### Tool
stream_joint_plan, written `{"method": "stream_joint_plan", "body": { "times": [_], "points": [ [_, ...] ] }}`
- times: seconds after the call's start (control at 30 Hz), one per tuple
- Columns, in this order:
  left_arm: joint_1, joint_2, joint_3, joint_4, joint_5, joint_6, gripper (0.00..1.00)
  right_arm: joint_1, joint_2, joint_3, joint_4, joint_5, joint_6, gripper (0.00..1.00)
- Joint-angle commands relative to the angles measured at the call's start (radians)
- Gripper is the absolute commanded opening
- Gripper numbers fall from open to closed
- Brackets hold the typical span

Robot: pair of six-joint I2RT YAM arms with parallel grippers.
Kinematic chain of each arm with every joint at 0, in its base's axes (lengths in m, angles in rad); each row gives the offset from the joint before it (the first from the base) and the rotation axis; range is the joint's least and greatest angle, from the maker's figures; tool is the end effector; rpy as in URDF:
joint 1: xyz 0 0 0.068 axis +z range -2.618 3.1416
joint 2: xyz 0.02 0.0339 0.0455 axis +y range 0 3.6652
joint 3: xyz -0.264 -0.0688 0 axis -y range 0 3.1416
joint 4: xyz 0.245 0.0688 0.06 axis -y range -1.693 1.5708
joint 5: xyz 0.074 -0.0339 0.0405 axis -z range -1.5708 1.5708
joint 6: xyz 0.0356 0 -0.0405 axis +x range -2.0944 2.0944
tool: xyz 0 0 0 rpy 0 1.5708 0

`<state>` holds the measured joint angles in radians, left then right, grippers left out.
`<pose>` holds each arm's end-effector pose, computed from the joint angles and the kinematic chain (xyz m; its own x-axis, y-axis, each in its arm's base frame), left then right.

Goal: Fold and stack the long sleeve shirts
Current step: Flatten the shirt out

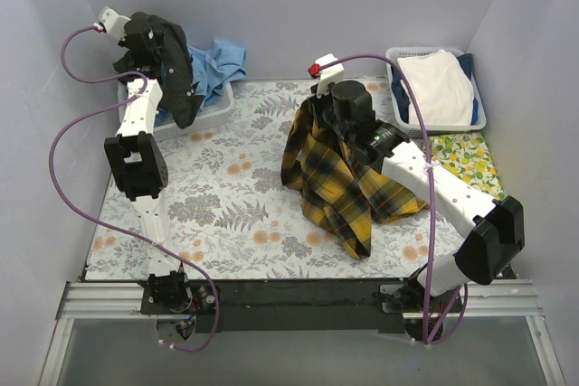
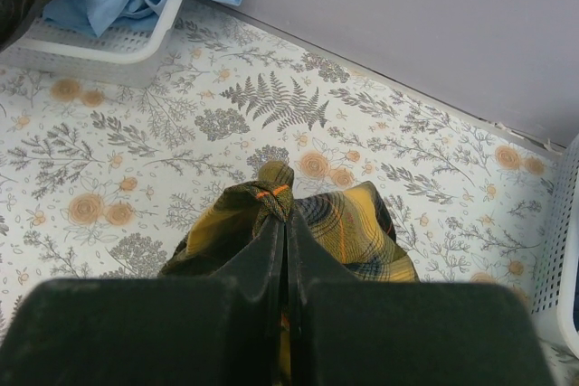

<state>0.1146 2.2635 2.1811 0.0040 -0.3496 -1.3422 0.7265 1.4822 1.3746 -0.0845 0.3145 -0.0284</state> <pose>0.5399 0.0744 0.3479 0.4174 -0.8731 -0.2520 -0.1770 0.1939 -0.9649 0.2708 0.2259 0.3892 -0.1312 -0.1527 -0.9795 -0.4086 0.9086 -0.0869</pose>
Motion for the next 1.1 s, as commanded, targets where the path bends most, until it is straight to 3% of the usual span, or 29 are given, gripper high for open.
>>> {"method": "stream_joint_plan", "body": {
  "times": [0.0, 0.13, 0.17, 0.23, 0.27, 0.3, 0.37, 0.63, 0.83, 0.97, 1.07],
  "points": [
    [0.005, -0.052, 0.013, 0.158, -0.086, 0.012, 0.0, -0.006, 0.007, 0.047, 0.009, 0.001, 0.008, 0.01],
    [0.003, -0.006, 0.022, 0.194, -0.052, 0.06, 0.02, -0.009, 0.021, 0.05, -0.017, 0.004, 0.021, 0.01],
    [0.005, 0.022, 0.043, 0.18, -0.042, 0.081, 0.19, -0.01, 0.029, 0.055, -0.052, 0.015, 0.021, 0.15],
    [0.003, 0.039, 0.051, 0.119, -0.02, 0.087, 0.35, -0.022, 0.059, 0.07, -0.102, 0.008, 0.061, 0.4],
    [0.005, 0.027, 0.042, 0.107, -0.008, 0.09, 0.48, -0.024, 0.067, 0.081, -0.142, 0.043, 0.07, 0.7],
    [0.005, 0.013, -0.004, 0.103, 0.007, 0.09, 0.67, -0.029, 0.076, 0.084, -0.155, 0.05, 0.073, 0.77],
    [0.005, -0.028, -0.059, 0.12, 0.05, 0.09, 0.7, -0.033, 0.072, 0.08, -0.164, 0.054, 0.074, 0.88],
    [-0.046, -0.304, -0.263, 0.137, 0.13, 0.228, 0.85, -0.091, -0.04, 0.011, -0.161, 0.022, 0.108, 0.95],
    [-0.217, -0.54, -0.457, 0.004, 0.14, 0.296, 0.88, -0.202, -0.158, -0.133, -0.196, -0.101, 0.166, 0.95],
    [-0.341, -0.7, -0.644, -0.077, 0.164, 0.246, 0.89, -0.229, -0.21, -0.205, -0.209, -0.135, 0.14, 0.95],
    [-0.368, -0.728, -0.744, -0.139, 0.246, 0.193, 0.89, -0.236, -0.238, -0.23, -0.227, -0.153, 0.143, 0.95]
  ]
}}
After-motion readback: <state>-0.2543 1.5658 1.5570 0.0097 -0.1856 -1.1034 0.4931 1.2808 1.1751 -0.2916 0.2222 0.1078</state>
